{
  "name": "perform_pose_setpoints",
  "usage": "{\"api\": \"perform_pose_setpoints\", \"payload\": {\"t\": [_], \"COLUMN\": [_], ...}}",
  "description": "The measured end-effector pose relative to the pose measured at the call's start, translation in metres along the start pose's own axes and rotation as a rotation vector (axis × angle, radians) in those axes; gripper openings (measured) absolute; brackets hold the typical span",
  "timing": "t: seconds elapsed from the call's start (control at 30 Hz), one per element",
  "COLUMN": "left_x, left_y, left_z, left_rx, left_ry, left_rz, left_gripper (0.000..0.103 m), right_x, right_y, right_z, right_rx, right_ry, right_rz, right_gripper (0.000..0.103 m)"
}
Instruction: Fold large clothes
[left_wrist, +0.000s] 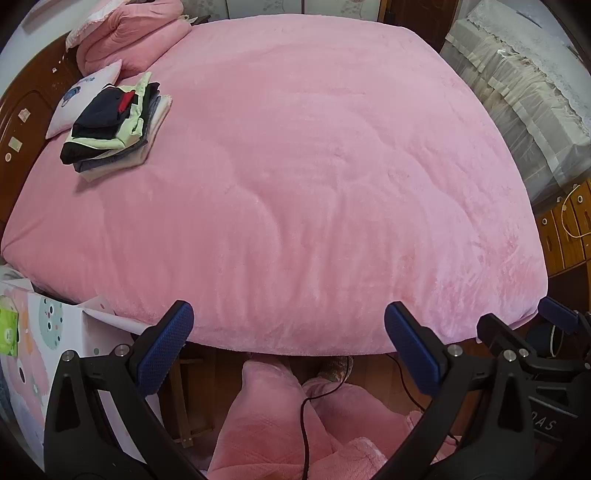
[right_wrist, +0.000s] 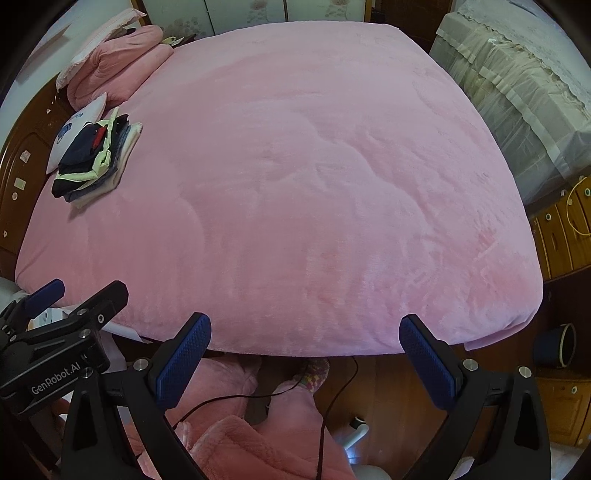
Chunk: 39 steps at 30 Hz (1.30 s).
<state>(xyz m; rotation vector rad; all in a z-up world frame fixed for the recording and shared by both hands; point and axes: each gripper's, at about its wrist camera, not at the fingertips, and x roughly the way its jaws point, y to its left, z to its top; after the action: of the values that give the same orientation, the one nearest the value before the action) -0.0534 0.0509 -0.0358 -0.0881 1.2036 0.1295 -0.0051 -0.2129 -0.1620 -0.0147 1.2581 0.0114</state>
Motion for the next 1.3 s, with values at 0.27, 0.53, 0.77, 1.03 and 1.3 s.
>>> {"api": "perform_pose_setpoints", "payload": {"t": [0.27,0.53,0.77,1.03,1.3], "left_x": [-0.003,-0.004,-0.005,-0.006,-0.008], "left_y": [0.0,0.004,0.006,0.006,0.001], "left_z": [0.001,0.0,0.001,0.003,0.008], "left_rx": [-0.002,-0.01,-0.014,-0.012,0.007], "left_ry": [-0.007,-0.015,-0.019,-0.022,-0.03], "left_rz": [-0.015,-0.023,-0.026,-0.024,-0.024], "left_gripper": [0.102,0.102,0.102,0.102,0.102], "right_x": [0.002,0.004,0.005,0.006,0.01], "right_y": [-0.004,-0.003,-0.002,-0.002,-0.005], "right_z": [0.0,0.002,0.0,0.0,0.004], "right_rx": [0.02,0.016,0.017,0.018,0.031], "right_ry": [0.012,0.017,0.019,0.021,0.028], "right_rz": [-0.005,-0.003,0.002,0.002,0.006], "right_gripper": [0.103,0.103,0.103,0.103,0.103]}}
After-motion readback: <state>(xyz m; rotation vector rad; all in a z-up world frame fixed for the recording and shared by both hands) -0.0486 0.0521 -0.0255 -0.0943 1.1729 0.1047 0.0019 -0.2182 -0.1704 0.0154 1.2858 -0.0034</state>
